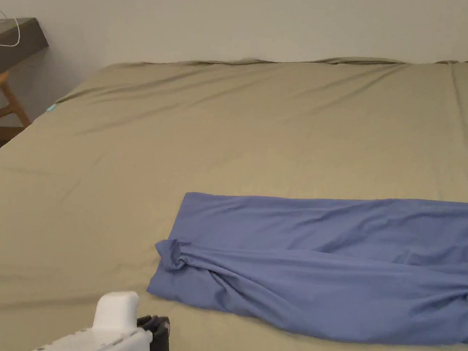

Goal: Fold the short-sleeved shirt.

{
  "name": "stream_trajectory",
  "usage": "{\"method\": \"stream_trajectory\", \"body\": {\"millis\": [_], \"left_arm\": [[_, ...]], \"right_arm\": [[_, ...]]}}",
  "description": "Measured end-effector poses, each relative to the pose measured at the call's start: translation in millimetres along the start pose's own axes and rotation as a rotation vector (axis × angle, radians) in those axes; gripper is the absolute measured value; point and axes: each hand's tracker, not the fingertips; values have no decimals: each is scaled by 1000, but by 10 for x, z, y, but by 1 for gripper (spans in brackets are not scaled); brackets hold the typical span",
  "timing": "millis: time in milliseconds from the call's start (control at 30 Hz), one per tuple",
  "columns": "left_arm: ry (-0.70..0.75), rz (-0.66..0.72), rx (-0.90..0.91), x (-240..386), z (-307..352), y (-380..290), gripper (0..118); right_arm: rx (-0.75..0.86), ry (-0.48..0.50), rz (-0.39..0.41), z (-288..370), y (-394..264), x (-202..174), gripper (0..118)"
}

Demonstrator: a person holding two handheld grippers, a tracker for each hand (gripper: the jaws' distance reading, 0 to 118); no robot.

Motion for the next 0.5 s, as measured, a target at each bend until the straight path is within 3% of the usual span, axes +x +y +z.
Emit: {"method": "stream_trajectory", "body": {"millis": [33, 67, 100, 133, 167, 300, 433, 467, 500], "left_arm": [[42, -10, 23, 8, -94, 81, 54], [78, -20, 32, -98, -282, 173, 76], [127, -45, -17, -117, -502, 268, 76], [129, -75, -137, -134, -674, 338, 118], [134, -84, -58, -137, -863, 398, 118], [137, -57, -250, -236, -1473, 398, 118], [133, -29, -197, -223, -1436, 417, 115], [141, -53, -199, -258, -1404, 452, 99], [155, -87, -157, -228, -1338, 476, 49]], "right_arm": [[14, -5, -13, -9, 39, 28, 3], [21, 5, -14, -22, 58, 28, 3], [23, 9, -27, -37, 88, 61, 3], [23, 12, -37, -55, 105, 88, 3], [45, -5, -52, -31, 24, 112, 3], [17, -57, -37, -47, -83, 177, 3], [-7, -95, -42, -113, -49, 309, 3], [-14, -108, -36, -150, -30, 344, 3], [-28, -118, -25, -230, -22, 395, 3]]}}
